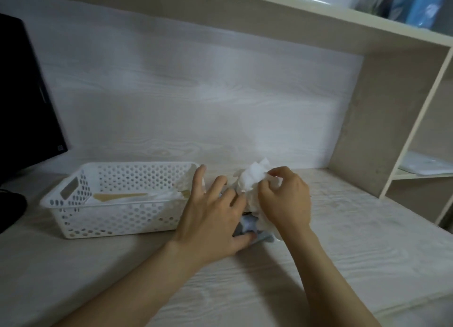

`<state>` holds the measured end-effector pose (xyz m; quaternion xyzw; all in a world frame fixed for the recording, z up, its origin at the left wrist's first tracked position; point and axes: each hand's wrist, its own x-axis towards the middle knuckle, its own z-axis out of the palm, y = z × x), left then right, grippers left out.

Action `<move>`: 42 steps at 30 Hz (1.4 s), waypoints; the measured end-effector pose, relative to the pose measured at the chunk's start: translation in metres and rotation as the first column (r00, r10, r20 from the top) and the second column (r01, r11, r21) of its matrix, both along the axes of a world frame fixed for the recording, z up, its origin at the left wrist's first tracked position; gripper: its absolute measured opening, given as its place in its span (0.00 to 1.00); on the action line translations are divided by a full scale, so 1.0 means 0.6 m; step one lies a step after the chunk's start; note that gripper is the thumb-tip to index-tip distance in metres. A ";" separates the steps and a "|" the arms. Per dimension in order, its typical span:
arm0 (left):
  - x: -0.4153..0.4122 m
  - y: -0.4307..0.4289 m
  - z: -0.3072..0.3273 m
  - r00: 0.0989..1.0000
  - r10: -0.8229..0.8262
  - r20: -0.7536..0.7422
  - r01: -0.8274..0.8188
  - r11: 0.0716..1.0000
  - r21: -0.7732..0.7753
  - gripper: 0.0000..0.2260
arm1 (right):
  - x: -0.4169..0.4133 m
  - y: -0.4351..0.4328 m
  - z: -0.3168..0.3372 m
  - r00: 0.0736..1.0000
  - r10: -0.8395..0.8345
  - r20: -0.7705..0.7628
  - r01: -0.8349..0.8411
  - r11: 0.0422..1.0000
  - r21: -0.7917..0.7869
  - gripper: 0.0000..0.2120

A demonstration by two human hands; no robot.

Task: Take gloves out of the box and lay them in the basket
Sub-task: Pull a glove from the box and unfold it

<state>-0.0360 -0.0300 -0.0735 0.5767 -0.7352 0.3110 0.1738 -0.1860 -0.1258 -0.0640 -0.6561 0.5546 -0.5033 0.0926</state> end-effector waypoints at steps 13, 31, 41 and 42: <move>0.027 -0.023 0.033 0.961 -0.064 -0.267 0.077 0.996 0.039 0.27 | 0.029 -0.045 0.002 0.999 -0.027 -0.019 0.023 0.984 -0.177 0.18; 0.018 -0.042 -0.002 0.997 -0.043 -0.065 0.049 0.995 0.092 0.24 | 0.060 -0.025 0.117 0.886 0.351 0.303 -0.196 0.876 -0.442 0.13; 0.093 -0.004 0.059 0.530 -0.346 -0.774 0.067 0.927 -0.369 0.09 | 0.100 0.026 0.131 0.656 0.569 0.496 -0.507 0.819 -0.268 0.15; 0.101 -0.002 0.065 0.437 -0.315 -0.843 0.062 0.945 -0.321 0.13 | 0.106 0.032 0.133 0.626 0.579 0.523 -0.549 0.803 -0.232 0.15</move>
